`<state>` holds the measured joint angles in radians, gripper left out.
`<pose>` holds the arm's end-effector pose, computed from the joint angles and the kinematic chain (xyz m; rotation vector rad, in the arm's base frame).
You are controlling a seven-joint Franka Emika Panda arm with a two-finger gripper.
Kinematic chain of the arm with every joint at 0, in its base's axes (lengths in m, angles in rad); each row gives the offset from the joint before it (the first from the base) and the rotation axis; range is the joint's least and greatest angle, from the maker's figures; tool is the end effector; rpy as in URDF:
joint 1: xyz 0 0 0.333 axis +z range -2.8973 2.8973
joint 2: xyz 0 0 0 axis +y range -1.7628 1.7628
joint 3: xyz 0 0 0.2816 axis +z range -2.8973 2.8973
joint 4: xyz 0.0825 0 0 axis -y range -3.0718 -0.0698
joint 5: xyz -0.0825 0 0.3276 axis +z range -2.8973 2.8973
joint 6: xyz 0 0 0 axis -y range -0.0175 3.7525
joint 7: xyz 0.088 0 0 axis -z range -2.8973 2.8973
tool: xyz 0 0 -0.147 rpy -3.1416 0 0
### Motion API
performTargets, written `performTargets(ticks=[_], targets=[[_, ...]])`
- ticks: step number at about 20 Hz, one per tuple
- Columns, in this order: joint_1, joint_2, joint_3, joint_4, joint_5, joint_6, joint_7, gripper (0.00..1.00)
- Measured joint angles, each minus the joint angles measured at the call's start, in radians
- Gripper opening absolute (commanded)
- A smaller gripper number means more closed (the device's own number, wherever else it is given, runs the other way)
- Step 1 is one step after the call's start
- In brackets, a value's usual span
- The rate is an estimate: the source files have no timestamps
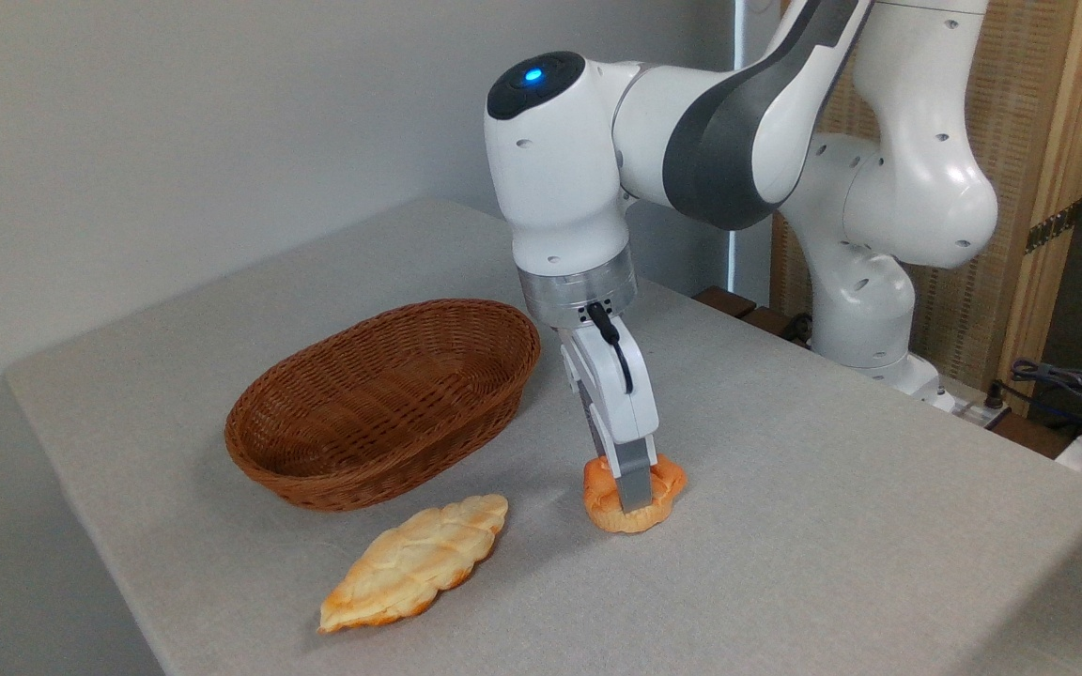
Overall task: Put bread into the basket
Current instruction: 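Close the gripper on the orange roll and lift it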
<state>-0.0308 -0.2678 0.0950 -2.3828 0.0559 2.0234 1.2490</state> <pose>0.4012 0.0307 0.3724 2.5455 -1.7717 -0.1364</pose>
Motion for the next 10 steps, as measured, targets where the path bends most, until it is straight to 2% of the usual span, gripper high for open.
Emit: performTargets(ticks=[4, 7, 10], targets=[[0.0, 0.0, 0.0, 0.001, 0.0, 0.0, 0.0, 0.58], [0.0, 0.0, 0.004, 0.025, 0.0, -0.014, 0.0, 0.51], [-0.001, 0.01, 0.004, 0.107, 0.0, -0.103, -0.001, 0.51]])
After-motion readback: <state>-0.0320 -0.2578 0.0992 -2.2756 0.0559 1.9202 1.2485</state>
